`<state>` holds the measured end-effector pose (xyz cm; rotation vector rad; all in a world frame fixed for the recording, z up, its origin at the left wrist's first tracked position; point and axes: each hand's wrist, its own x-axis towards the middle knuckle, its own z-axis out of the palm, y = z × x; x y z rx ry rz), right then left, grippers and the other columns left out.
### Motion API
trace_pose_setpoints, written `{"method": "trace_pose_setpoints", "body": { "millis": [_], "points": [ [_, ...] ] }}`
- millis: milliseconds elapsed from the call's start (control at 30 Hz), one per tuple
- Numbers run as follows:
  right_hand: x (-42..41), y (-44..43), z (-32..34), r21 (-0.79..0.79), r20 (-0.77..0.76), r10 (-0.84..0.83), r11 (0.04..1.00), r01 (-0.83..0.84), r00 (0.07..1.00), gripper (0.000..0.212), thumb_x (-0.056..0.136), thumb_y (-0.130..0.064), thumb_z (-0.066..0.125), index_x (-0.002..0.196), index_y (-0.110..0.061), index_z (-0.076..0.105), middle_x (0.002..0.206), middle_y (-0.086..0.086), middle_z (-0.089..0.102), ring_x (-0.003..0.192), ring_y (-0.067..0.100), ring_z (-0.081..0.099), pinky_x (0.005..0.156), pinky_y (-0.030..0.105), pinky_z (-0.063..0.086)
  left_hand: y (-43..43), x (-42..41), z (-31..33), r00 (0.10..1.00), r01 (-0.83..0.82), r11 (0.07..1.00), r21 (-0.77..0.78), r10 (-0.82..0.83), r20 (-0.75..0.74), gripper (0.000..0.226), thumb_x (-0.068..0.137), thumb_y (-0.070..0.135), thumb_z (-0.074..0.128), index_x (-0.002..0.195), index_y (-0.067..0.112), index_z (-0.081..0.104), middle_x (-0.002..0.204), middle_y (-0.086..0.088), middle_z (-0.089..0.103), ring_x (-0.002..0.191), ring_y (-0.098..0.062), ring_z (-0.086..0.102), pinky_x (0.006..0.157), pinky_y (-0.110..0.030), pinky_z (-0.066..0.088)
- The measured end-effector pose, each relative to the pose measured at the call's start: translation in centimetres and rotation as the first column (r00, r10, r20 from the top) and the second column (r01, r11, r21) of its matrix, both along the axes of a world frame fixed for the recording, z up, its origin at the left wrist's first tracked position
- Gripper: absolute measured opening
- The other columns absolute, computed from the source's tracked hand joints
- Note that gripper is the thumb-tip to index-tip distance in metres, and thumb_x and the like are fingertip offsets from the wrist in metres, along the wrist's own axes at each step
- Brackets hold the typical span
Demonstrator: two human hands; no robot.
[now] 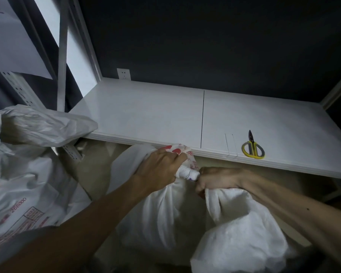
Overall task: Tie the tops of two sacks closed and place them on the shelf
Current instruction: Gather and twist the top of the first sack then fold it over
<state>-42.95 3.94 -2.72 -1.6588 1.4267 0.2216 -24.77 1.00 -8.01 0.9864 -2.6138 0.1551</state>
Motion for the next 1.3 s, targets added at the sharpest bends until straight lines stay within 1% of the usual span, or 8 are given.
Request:
{"method": "trace_pose_setpoints", "body": {
  "millis": [200, 400, 600, 733, 867, 1067, 1200, 1300],
  "points": [
    [0.1, -0.2, -2.0, 0.236, 0.171, -0.141, 0.967, 0.098, 0.975, 0.017, 0.063, -0.015, 0.066, 0.048, -0.021, 0.059, 0.056, -0.004, 0.057, 0.055, 0.010, 0.050, 0.054, 0.022, 0.040, -0.5, 0.3, -0.9, 0.998, 0.054, 0.997, 0.047, -0.053, -0.034, 0.059, 0.050, 0.007, 0.090, 0.106, 0.009, 0.072, 0.096, -0.012, 0.075, 0.095, -0.031, 0.072, 0.088, -0.038, 0.057],
    [-0.4, -1.2, -1.5, 0.221, 0.173, -0.189, 0.964, 0.149, 0.967, 0.032, 0.065, -0.010, 0.062, 0.036, -0.021, 0.055, 0.047, -0.006, 0.052, 0.045, 0.005, 0.048, 0.054, 0.020, 0.038, -0.7, -0.5, 0.0, 0.998, 0.023, 0.997, 0.078, -0.018, -0.065, 0.070, 0.039, -0.005, 0.078, 0.107, 0.009, 0.071, 0.091, -0.009, 0.071, 0.087, -0.031, 0.070, 0.076, -0.032, 0.056],
    [-0.7, -1.5, -1.1, 0.074, 0.063, -0.037, 0.997, 0.032, 0.997, 0.052, 0.095, -0.009, 0.050, 0.048, -0.031, 0.061, 0.043, -0.033, 0.050, 0.052, -0.014, 0.052, 0.052, 0.000, 0.037, 0.8, -2.6, -0.4, 0.993, 0.093, 0.989, 0.117, -0.083, -0.087, 0.035, 0.062, 0.006, 0.059, 0.096, 0.008, 0.066, 0.087, -0.007, 0.066, 0.080, -0.030, 0.063, 0.075, -0.040, 0.048],
    [0.0, -2.3, -1.4, 0.083, 0.036, -0.003, 0.997, 0.000, 0.999, 0.042, 0.080, -0.004, 0.061, 0.042, -0.021, 0.055, 0.042, -0.015, 0.048, 0.047, 0.000, 0.047, 0.058, 0.017, 0.038, 0.5, -2.6, 0.3, 0.997, 0.058, 0.991, 0.119, -0.052, -0.052, 0.021, 0.058, 0.008, 0.068, 0.078, 0.013, 0.062, 0.071, -0.005, 0.066, 0.061, -0.028, 0.060, 0.056, -0.031, 0.034],
    [-0.1, -2.6, -0.8, 0.087, -0.017, 0.040, 0.995, -0.038, 0.999, 0.006, 0.072, -0.023, 0.069, 0.072, -0.018, 0.066, 0.075, -0.004, 0.062, 0.074, 0.012, 0.058, 0.076, 0.033, 0.047, 0.7, -3.4, 1.1, 0.997, -0.063, 0.976, 0.208, 0.072, -0.033, 0.010, 0.067, 0.015, 0.069, 0.076, 0.016, 0.065, 0.074, -0.007, 0.070, 0.069, -0.032, 0.061, 0.062, -0.028, 0.017],
    [-0.3, -2.9, 2.2, -0.076, -0.360, 0.167, 0.975, -0.207, 0.918, 0.038, 0.073, -0.047, 0.073, 0.098, -0.021, 0.062, 0.093, -0.004, 0.063, 0.091, 0.017, 0.061, 0.070, 0.025, 0.044, 0.7, -4.6, 1.7, 0.984, -0.178, 0.937, 0.302, 0.164, 0.072, 0.020, 0.083, 0.027, 0.061, 0.099, 0.022, 0.071, 0.103, -0.005, 0.070, 0.103, -0.029, 0.059, 0.073, -0.031, 0.026],
    [0.8, -1.0, 4.6, -0.387, -0.799, -0.008, 0.772, -0.505, 0.601, 0.084, 0.069, -0.067, 0.067, 0.132, -0.019, 0.040, 0.133, 0.010, 0.041, 0.131, 0.029, 0.034, 0.113, 0.050, 0.019, 0.1, -5.0, 2.8, 0.960, -0.269, 0.863, 0.428, 0.275, 0.049, 0.019, 0.090, 0.025, 0.056, 0.092, 0.015, 0.072, 0.110, -0.012, 0.069, 0.106, -0.034, 0.060, 0.081, -0.032, 0.039],
    [1.8, 2.1, 5.1, -0.652, -0.734, -0.232, 0.505, -0.566, 0.638, 0.043, 0.089, -0.025, 0.045, 0.128, -0.009, 0.043, 0.134, 0.018, 0.035, 0.135, 0.037, 0.020, 0.117, 0.058, -0.005, -0.7, -5.2, 3.6, 0.937, -0.328, 0.777, 0.538, 0.341, 0.079, 0.014, 0.085, 0.017, 0.056, 0.072, 0.019, 0.059, 0.106, -0.016, 0.070, 0.101, -0.037, 0.062, 0.072, -0.031, 0.037]
  ]
}}
